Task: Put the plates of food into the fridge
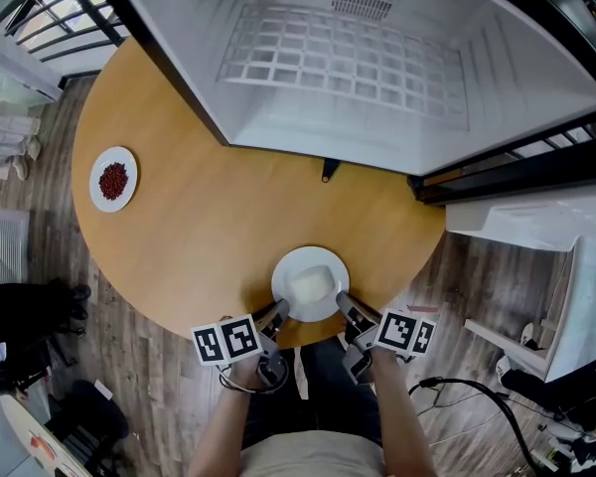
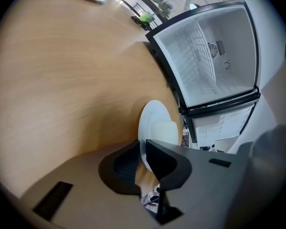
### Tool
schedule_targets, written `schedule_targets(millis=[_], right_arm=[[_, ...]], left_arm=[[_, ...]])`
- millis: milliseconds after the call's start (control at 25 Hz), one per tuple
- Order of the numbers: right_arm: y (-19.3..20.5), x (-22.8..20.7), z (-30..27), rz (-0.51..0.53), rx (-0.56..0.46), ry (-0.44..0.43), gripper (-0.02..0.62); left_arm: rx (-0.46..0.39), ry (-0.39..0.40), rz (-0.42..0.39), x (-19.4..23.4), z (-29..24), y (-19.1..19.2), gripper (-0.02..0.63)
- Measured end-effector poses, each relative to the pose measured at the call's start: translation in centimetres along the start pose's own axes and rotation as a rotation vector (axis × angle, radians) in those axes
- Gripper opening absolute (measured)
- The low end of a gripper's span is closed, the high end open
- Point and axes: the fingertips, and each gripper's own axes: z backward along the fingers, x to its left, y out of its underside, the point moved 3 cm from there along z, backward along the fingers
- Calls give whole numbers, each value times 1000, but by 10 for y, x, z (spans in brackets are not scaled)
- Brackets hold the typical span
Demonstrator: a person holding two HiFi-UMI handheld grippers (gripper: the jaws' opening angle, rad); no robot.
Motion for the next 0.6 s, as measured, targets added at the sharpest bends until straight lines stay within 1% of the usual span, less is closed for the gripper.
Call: schedule_targets(millis=[200, 440, 600], right_arm=[[-2, 1, 1, 3, -8, 6, 41], [-6, 8, 4, -20, -27, -24, 35], [-15, 23, 8, -21, -48, -50, 35]], left_arm=[[-15, 17, 9, -3, 1, -1, 41], [-37, 29, -3, -10, 4, -8, 41], [-66, 43, -14, -23, 11, -18, 41]])
